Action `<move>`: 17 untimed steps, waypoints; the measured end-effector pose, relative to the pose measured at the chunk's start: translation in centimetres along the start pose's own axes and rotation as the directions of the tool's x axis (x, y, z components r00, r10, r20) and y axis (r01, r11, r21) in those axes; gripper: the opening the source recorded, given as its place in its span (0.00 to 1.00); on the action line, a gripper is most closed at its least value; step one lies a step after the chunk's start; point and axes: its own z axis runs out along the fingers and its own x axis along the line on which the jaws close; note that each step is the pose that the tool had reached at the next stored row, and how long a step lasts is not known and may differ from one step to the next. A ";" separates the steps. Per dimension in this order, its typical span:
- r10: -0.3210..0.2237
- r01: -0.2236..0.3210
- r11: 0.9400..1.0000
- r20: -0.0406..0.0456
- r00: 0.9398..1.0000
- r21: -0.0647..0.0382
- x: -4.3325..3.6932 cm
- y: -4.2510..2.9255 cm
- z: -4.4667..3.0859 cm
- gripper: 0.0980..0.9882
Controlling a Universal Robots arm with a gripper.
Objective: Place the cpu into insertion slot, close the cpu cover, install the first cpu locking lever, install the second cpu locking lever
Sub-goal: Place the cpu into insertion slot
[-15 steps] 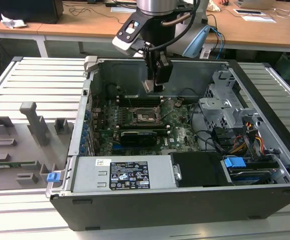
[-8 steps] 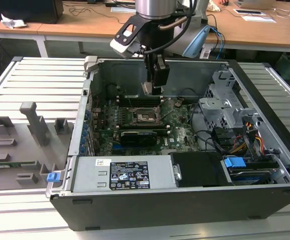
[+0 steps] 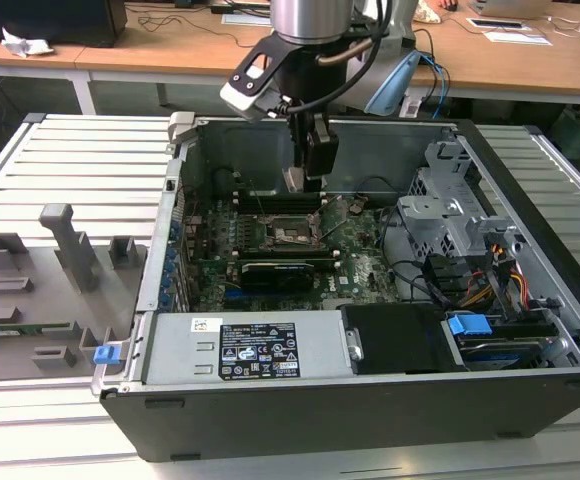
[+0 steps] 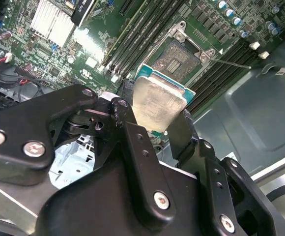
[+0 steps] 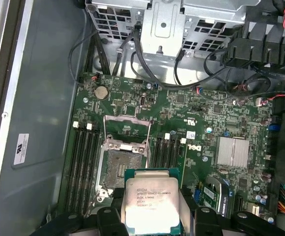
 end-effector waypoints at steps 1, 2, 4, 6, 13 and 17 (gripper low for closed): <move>0.000 0.000 1.000 0.000 1.000 0.000 0.00 -0.01 0.04 0.48; 0.000 0.000 1.000 0.000 1.000 0.000 0.00 -0.01 0.08 0.48; 0.000 0.000 1.000 0.002 1.000 0.000 0.00 -0.01 0.15 0.48; 0.000 0.000 1.000 0.003 1.000 0.000 -0.01 -0.03 0.27 0.48; 0.000 0.000 1.000 0.004 1.000 0.000 -0.01 -0.09 0.97 0.48; 0.000 0.000 1.000 0.004 1.000 0.000 -0.02 -0.11 1.17 0.48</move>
